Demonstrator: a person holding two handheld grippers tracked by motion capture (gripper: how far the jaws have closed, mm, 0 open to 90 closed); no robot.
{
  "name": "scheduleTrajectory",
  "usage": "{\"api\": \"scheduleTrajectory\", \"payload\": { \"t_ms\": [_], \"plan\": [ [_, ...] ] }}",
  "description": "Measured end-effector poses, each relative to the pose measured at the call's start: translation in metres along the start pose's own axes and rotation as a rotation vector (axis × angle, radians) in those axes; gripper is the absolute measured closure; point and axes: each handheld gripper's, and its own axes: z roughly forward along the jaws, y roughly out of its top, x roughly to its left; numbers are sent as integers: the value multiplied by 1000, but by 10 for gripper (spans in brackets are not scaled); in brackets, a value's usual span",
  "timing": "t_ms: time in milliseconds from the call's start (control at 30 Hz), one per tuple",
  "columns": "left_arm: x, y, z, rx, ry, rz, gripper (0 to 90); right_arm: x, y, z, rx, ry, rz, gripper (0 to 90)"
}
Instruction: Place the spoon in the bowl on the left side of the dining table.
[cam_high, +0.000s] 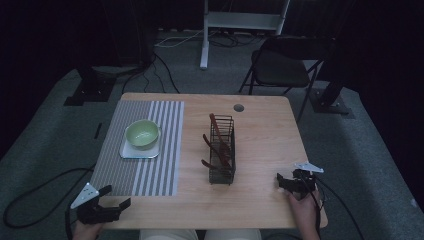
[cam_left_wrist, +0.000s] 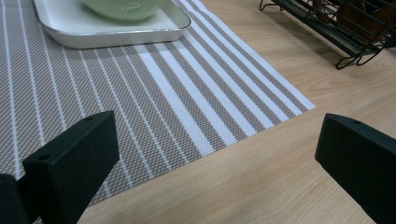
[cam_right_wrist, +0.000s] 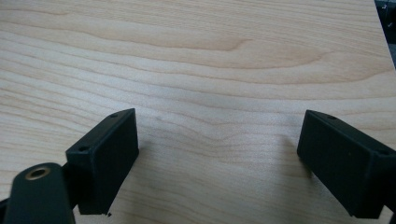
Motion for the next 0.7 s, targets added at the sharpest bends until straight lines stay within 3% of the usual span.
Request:
{"api": "scheduleTrajectory", "payload": {
  "t_ms": [267,700],
  "plan": [
    [-14,8,7,10,-40,40,0,0,0,0,0,0,0,119],
    [-32,25,16,-11,-100,62,0,0,0,0,0,0,0,119]
  ]
}}
